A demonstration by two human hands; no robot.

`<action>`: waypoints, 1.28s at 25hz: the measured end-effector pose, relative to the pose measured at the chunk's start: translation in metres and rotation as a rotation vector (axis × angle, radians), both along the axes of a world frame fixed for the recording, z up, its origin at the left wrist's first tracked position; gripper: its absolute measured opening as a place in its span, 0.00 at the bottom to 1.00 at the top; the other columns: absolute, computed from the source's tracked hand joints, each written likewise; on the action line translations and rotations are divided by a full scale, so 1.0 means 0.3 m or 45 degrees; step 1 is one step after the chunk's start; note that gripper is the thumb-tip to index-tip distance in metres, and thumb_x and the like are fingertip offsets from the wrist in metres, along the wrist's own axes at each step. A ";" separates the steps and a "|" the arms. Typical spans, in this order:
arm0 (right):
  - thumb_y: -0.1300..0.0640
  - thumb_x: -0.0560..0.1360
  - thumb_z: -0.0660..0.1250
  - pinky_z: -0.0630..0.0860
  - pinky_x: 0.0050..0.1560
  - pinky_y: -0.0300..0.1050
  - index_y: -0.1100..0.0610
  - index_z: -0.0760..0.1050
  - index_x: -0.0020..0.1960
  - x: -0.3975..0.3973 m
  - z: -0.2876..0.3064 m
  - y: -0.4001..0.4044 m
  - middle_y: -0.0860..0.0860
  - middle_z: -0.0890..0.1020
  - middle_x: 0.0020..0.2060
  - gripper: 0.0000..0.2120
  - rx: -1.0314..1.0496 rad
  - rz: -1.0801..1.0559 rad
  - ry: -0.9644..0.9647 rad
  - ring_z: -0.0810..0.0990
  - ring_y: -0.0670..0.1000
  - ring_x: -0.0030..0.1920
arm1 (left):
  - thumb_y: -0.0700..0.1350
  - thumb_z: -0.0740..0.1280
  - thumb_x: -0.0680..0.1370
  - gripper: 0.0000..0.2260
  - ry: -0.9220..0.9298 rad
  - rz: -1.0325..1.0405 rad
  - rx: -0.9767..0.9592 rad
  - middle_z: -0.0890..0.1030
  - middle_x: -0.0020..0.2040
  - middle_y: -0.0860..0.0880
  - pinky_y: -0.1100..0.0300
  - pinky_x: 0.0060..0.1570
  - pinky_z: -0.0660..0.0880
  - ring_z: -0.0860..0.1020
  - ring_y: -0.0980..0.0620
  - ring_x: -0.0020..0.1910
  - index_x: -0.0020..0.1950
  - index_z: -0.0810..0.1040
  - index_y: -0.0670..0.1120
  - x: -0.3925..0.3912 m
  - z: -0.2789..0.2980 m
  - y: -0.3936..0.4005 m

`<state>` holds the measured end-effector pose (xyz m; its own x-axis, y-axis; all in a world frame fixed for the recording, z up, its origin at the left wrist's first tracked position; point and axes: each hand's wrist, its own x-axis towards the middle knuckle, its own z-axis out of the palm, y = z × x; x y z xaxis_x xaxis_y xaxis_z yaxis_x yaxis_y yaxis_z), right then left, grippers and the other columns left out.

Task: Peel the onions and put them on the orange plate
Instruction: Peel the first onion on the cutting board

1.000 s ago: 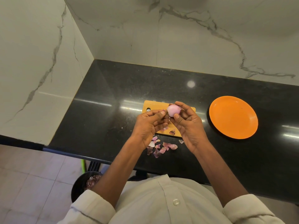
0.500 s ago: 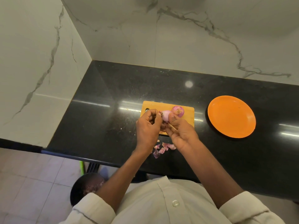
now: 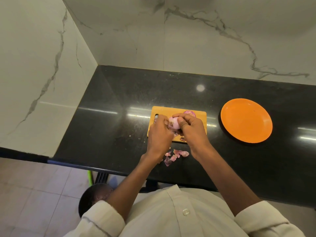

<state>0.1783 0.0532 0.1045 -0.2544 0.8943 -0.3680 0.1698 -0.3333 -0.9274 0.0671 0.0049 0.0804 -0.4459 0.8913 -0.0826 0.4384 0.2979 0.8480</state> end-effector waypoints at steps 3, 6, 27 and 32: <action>0.60 0.87 0.61 0.81 0.42 0.41 0.57 0.83 0.59 -0.002 0.000 0.014 0.56 0.86 0.53 0.11 -0.084 -0.019 0.051 0.83 0.49 0.45 | 0.42 0.60 0.82 0.07 -0.251 0.057 -0.013 0.81 0.43 0.43 0.37 0.40 0.82 0.82 0.38 0.43 0.47 0.75 0.50 -0.023 -0.026 0.011; 0.54 0.88 0.59 0.77 0.40 0.41 0.56 0.83 0.57 0.044 -0.006 0.054 0.57 0.85 0.51 0.14 -0.176 -0.093 0.066 0.80 0.47 0.39 | 0.48 0.59 0.86 0.11 -0.213 0.000 0.008 0.82 0.44 0.44 0.36 0.44 0.82 0.83 0.41 0.44 0.47 0.76 0.51 -0.004 -0.037 -0.019; 0.53 0.80 0.73 0.84 0.48 0.49 0.54 0.85 0.57 0.044 -0.005 0.020 0.54 0.88 0.48 0.09 0.035 -0.053 0.016 0.88 0.56 0.47 | 0.36 0.74 0.78 0.02 -0.463 0.127 0.180 0.85 0.40 0.47 0.59 0.41 0.82 0.83 0.55 0.37 0.46 0.84 0.38 -0.013 -0.003 0.009; 0.48 0.82 0.70 0.80 0.44 0.46 0.54 0.86 0.54 0.056 0.007 0.042 0.57 0.86 0.48 0.10 -0.087 -0.147 0.112 0.81 0.50 0.39 | 0.46 0.71 0.83 0.12 -0.925 0.021 0.122 0.87 0.51 0.36 0.41 0.57 0.84 0.86 0.31 0.52 0.61 0.83 0.38 -0.037 -0.014 0.011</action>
<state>0.1952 0.0658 0.1066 -0.1857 0.8932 -0.4095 0.0457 -0.4084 -0.9117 0.0561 0.0083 0.0763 -0.3215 0.9031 -0.2848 -0.2486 0.2097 0.9456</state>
